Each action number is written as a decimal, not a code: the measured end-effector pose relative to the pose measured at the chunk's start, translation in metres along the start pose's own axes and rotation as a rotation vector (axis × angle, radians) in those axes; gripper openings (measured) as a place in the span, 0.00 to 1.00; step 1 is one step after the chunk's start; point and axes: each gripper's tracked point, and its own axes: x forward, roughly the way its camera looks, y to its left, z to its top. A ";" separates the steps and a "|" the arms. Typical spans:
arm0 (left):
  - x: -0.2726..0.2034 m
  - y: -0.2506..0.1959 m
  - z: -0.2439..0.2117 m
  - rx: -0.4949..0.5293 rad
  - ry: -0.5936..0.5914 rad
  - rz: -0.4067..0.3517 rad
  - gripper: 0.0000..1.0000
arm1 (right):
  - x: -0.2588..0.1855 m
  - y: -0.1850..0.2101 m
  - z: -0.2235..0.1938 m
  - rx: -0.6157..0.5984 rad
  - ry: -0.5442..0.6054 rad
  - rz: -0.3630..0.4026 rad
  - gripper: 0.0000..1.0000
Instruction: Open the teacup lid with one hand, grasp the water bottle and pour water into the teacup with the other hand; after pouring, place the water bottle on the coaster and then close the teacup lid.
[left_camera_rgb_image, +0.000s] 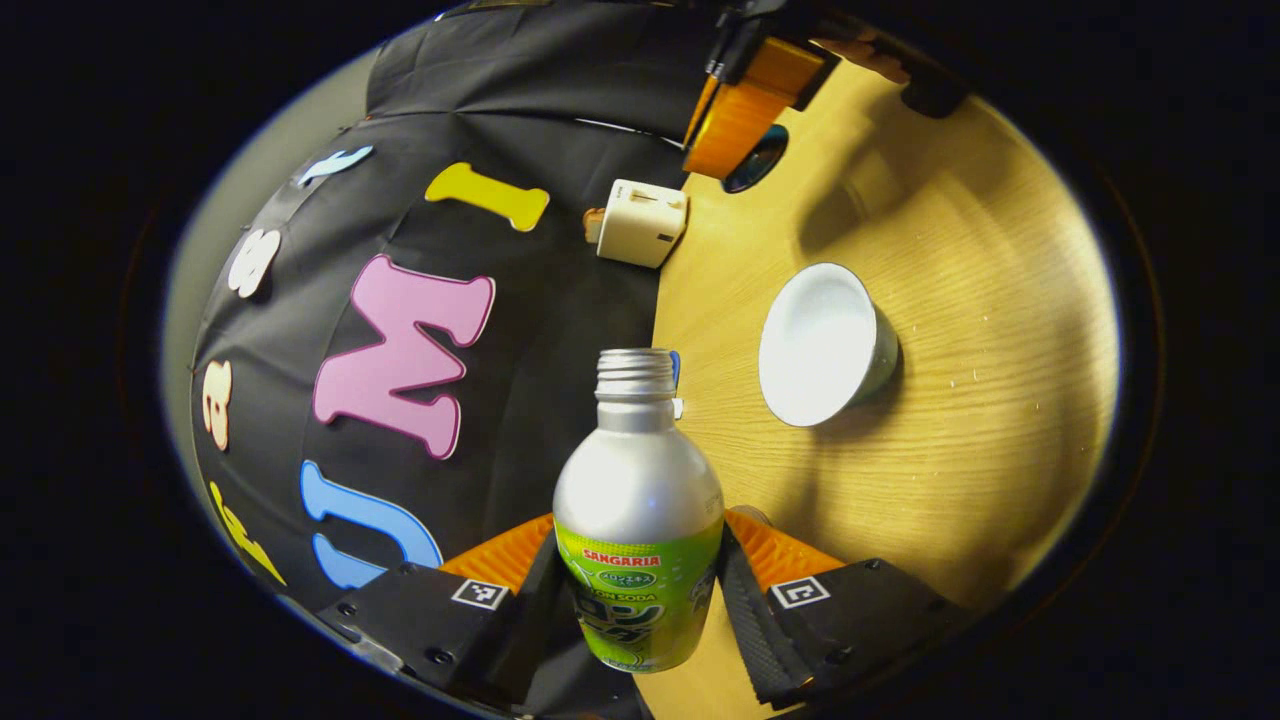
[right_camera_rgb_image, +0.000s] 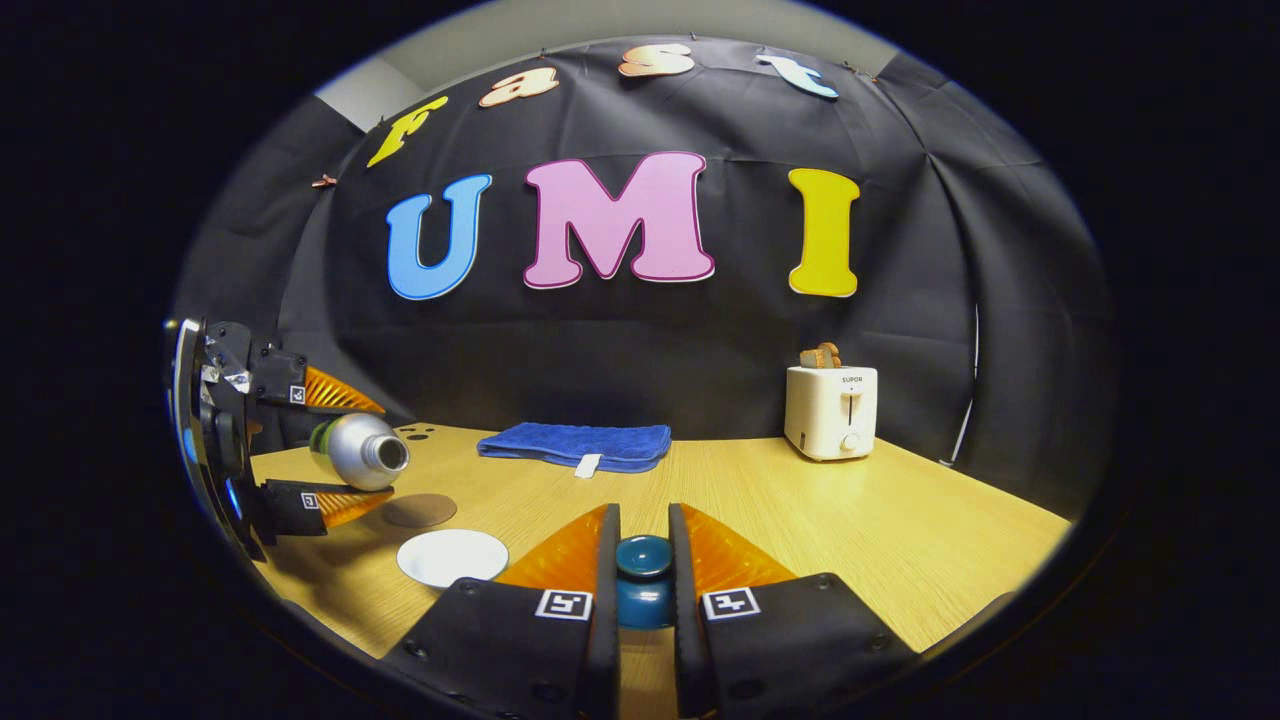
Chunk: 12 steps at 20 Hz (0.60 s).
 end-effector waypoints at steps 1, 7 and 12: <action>0.001 0.000 0.000 0.035 0.004 -0.009 0.80 | 0.000 0.000 0.000 0.000 0.000 0.000 0.25; -0.006 -0.007 0.001 0.207 -0.011 -0.066 0.80 | 0.000 0.000 -0.001 0.000 0.000 0.000 0.25; -0.007 -0.012 -0.002 0.323 0.004 -0.090 0.80 | 0.000 -0.003 0.000 0.001 0.000 0.001 0.25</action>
